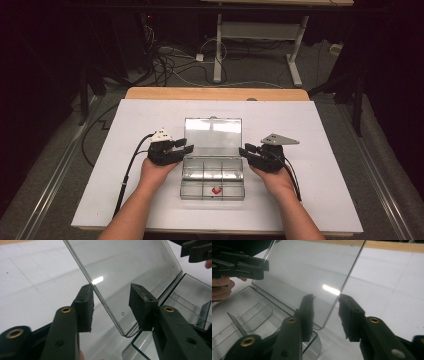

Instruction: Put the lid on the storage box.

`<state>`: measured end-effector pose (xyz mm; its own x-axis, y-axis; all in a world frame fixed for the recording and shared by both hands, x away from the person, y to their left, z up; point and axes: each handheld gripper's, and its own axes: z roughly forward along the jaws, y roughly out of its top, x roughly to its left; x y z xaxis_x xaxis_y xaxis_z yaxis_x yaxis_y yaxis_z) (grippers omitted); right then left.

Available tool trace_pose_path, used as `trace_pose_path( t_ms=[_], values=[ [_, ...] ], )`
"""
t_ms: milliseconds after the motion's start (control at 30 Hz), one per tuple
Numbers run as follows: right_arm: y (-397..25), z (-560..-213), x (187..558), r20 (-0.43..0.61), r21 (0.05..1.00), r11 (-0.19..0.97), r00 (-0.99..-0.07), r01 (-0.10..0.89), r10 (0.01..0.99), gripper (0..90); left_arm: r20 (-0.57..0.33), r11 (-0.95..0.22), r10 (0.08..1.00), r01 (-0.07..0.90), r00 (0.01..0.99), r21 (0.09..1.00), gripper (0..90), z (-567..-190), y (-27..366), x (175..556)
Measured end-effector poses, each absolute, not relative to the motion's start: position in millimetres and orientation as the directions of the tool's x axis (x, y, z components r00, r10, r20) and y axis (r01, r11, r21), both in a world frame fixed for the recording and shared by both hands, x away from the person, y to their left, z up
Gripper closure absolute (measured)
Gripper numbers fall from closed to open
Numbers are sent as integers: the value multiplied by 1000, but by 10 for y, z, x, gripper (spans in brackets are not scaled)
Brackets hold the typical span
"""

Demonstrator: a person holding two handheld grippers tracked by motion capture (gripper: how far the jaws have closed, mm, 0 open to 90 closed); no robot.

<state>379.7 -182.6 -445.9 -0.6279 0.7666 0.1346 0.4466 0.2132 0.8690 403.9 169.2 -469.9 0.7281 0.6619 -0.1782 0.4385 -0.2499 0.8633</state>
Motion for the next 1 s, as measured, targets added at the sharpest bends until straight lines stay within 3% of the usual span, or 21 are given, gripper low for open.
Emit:
trace_pose_path(
  t_ms=[267,1000],
  values=[
    [-1785,-4425,3681,118,888,228,-678,399,726,900,-126,-259,675,393,727,882,622,-4638,1698,3957],
    [-1681,-4381,3509,24,902,286,-698,323,715,900,-60,-283,678,336,732,898,730,-4506,1722,3676]
  ],
)
